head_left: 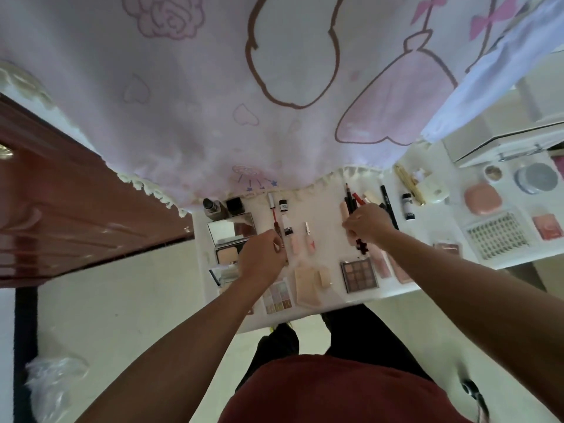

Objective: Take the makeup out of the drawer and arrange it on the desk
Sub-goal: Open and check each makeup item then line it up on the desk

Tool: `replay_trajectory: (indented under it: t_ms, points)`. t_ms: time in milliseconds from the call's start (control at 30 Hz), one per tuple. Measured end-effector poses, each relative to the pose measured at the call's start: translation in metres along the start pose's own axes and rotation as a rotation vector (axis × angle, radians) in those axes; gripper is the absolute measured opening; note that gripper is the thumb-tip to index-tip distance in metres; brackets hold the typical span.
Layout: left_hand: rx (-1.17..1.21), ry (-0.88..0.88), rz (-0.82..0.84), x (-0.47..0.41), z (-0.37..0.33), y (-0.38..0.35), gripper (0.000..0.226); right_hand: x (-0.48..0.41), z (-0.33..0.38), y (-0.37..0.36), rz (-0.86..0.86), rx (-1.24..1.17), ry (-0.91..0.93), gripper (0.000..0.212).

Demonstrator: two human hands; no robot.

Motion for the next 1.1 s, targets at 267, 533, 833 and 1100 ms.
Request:
replay_trajectory:
  t_ms: [267,533,833,1100]
  points:
    - [0.007,0.036,-0.044,0.006,-0.011,0.007,0.007,-0.007,-0.009,0.011,-0.064,0.27,0.071,0.024]
    - [0.069,0.134,-0.073,0.006,-0.028,0.003,0.004,-0.014,0.005,0.005,0.021,0.438,0.163,0.023]
    - [0.444,0.254,-0.081,-0.011,-0.064,0.026,0.014,0.0,0.03,0.035,0.355,0.061,0.335,0.022]
    - [0.91,0.185,0.136,-0.019,-0.106,0.056,0.019,0.044,0.054,0.094,0.719,-0.358,0.338,0.028]
Point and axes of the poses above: each hand's wrist, its own x-axis away from the middle knuckle, its own y-axis out of the back of the hand, z = x × y, the point moved 2 cm from there along -x, towards the middle knuckle, and after that the axes turned 12 degrees about -x, right-handed, at the moved point
